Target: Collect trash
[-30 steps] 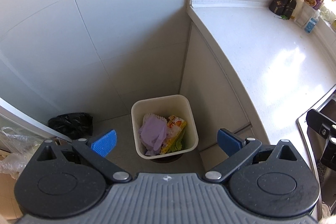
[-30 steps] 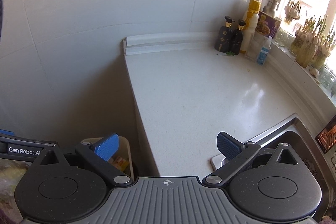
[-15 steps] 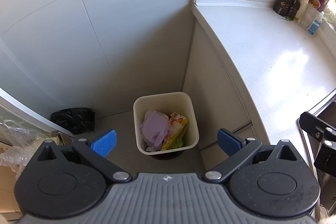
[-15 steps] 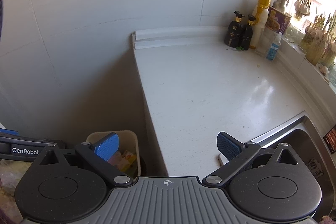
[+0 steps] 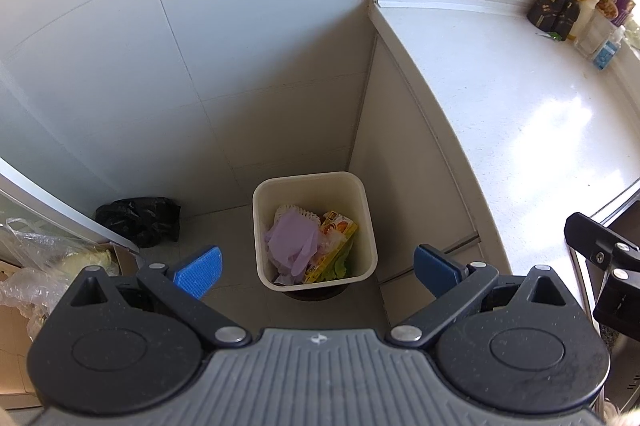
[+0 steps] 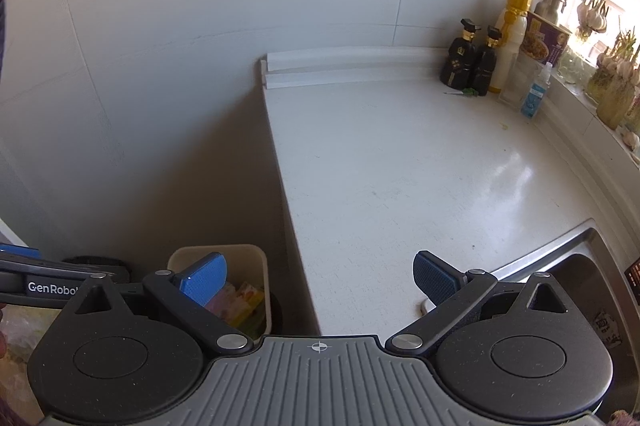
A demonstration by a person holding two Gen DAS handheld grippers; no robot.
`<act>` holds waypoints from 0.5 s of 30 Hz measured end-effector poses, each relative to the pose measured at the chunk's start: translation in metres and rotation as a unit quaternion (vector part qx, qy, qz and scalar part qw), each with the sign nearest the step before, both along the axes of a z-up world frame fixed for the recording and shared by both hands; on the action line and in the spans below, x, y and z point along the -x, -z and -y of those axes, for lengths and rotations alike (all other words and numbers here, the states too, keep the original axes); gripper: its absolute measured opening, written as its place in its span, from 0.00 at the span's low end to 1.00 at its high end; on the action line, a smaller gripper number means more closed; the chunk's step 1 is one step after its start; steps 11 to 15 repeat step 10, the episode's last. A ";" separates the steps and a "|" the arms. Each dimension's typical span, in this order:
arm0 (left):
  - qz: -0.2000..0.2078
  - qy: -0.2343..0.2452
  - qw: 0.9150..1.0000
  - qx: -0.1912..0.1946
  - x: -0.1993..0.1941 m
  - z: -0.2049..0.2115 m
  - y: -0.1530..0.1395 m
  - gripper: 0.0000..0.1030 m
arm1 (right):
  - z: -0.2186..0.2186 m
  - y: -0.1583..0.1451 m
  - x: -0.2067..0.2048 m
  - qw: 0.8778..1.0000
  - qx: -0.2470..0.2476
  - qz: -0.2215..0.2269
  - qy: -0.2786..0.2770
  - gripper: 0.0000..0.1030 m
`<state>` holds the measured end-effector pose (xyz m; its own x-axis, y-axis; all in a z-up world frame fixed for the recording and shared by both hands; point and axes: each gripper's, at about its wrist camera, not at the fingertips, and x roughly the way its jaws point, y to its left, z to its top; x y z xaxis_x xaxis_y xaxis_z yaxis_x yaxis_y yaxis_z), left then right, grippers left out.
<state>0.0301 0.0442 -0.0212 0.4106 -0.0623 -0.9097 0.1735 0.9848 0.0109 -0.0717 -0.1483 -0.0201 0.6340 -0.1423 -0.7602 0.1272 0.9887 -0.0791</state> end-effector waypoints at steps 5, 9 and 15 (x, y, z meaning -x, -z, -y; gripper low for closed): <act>-0.005 -0.002 1.000 0.000 -0.002 0.000 0.001 0.99 | 0.006 0.001 -0.004 1.000 -0.001 -0.003 -0.007 0.98; -0.008 0.000 1.000 0.002 -0.005 0.005 0.003 0.99 | 0.011 0.004 -0.008 1.000 -0.004 -0.007 -0.008 0.98; -0.008 0.001 1.000 0.003 -0.006 0.007 0.003 0.99 | 0.012 0.005 -0.009 1.000 -0.005 -0.008 -0.008 0.98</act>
